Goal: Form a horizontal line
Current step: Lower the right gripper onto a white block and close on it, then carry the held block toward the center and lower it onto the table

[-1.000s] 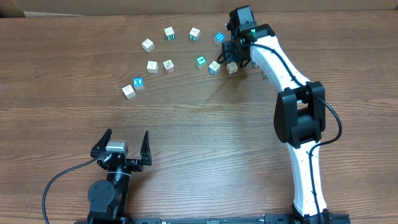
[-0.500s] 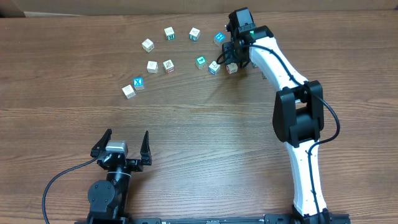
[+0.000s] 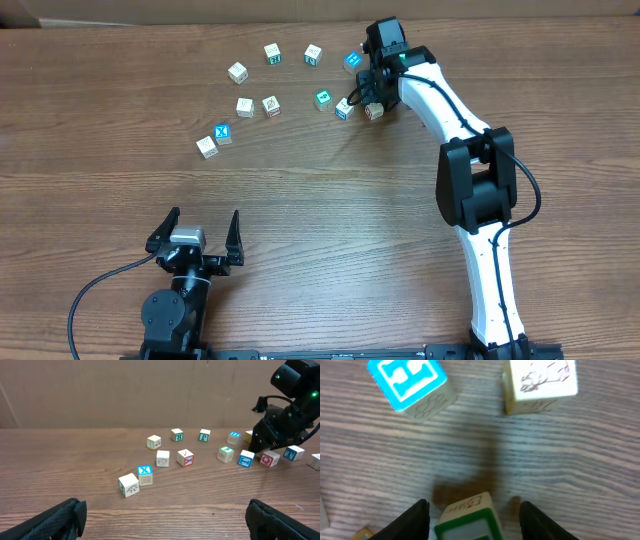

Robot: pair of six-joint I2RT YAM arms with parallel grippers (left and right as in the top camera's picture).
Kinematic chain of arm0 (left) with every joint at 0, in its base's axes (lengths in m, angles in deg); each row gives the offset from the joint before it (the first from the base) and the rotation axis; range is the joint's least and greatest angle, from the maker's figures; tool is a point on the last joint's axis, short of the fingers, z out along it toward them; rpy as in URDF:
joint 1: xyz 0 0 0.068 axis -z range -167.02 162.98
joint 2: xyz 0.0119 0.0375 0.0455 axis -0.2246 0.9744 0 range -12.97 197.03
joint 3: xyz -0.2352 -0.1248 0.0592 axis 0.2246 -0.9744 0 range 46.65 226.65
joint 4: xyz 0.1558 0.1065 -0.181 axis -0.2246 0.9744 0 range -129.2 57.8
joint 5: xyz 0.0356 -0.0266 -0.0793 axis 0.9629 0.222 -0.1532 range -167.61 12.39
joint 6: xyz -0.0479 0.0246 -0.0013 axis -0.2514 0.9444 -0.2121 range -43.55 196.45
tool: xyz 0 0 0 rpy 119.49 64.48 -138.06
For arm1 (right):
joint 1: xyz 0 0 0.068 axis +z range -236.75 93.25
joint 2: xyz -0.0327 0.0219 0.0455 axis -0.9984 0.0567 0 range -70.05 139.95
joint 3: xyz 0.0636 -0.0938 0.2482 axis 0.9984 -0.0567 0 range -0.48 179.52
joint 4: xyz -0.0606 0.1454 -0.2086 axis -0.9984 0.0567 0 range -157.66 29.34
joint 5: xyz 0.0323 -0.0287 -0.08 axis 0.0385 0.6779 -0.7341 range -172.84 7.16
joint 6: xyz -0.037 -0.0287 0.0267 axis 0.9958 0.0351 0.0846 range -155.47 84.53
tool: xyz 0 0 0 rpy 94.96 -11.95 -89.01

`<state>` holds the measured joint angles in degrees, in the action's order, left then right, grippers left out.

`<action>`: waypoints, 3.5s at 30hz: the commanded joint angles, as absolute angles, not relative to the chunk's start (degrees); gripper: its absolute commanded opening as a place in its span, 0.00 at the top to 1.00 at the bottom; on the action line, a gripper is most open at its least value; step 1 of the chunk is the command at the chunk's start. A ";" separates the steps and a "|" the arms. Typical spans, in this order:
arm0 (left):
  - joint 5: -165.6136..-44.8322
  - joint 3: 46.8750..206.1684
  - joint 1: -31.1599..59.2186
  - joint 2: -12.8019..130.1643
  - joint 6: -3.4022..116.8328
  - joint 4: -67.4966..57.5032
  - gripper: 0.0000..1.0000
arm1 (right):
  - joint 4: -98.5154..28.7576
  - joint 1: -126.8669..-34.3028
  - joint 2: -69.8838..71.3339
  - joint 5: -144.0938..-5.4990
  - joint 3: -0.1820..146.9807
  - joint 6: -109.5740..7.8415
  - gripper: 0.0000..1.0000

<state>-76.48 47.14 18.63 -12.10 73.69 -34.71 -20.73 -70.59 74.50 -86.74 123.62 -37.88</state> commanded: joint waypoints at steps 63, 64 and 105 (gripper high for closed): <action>-76.13 46.92 19.00 -12.63 74.78 -34.89 0.00 | -18.93 -44.71 58.02 -94.87 107.55 -74.32 0.84; -76.13 46.94 19.00 -12.63 74.78 -34.89 0.00 | -20.51 -44.71 58.02 -94.85 106.17 -74.73 0.84; -76.13 46.92 19.00 -12.63 74.78 -34.89 0.00 | -29.49 -44.36 58.88 -100.14 98.02 -74.49 0.81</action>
<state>-76.48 47.14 18.63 -12.10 73.69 -34.71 -29.14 -44.38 58.00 -99.57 98.39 -74.28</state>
